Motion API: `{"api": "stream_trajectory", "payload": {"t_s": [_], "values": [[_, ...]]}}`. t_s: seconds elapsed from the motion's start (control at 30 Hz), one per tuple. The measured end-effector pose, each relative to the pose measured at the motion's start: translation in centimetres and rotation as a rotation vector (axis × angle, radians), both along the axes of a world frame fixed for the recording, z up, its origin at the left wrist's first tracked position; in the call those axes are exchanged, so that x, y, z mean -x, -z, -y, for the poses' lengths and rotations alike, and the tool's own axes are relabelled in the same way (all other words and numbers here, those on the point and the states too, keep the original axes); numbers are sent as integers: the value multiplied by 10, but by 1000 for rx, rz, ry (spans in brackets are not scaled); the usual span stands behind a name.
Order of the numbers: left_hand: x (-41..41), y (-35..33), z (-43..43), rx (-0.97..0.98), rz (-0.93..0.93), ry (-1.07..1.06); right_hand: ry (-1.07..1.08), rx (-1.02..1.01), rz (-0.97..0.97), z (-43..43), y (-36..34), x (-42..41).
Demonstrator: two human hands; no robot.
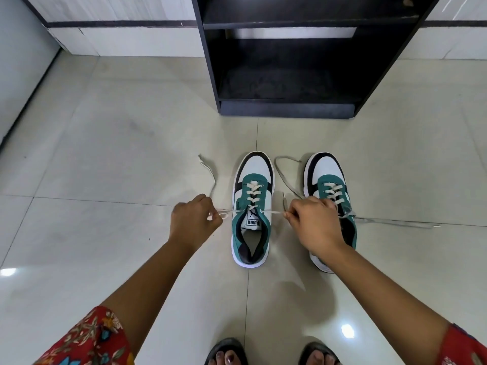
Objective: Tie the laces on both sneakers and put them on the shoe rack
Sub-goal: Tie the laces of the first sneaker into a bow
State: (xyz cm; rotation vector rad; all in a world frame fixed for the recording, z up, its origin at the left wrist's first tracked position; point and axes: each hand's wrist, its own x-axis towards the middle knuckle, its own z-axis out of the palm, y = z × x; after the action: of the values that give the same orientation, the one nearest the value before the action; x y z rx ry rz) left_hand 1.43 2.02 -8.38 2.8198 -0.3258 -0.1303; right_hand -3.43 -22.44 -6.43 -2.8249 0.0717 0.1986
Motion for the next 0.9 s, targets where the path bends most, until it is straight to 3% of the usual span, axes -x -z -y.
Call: {"api": "stream_trajectory", "payload": {"t_s": [0.13,0.23,0.3,0.37,0.43,0.53,0.73,0.8,0.9], "values": [[7,0,11,111,-78,-111,-81,100,-41,-6,2,-1],[13,-7,14,238,-165,-309,-53,55,78,-6,-10,4],[13,-10,18,337,-314,-404,59,-124,-10,-9,-18,9],[12,-14,26,462,-501,-457,216,-425,-296,-18,-17,9],[6,-20,36,423,-576,-435,353,-643,-399,-27,-8,4],[0,-26,38,180,-512,-342,569,-861,-367,-36,0,-4],[3,-22,34,260,-444,-356,684,-939,-248,-45,12,-7],[4,-20,37,345,-416,-380,726,-969,-240,-47,15,-8],[3,-19,43,695,-471,-563,802,-1100,-250,-49,15,-13]]}}
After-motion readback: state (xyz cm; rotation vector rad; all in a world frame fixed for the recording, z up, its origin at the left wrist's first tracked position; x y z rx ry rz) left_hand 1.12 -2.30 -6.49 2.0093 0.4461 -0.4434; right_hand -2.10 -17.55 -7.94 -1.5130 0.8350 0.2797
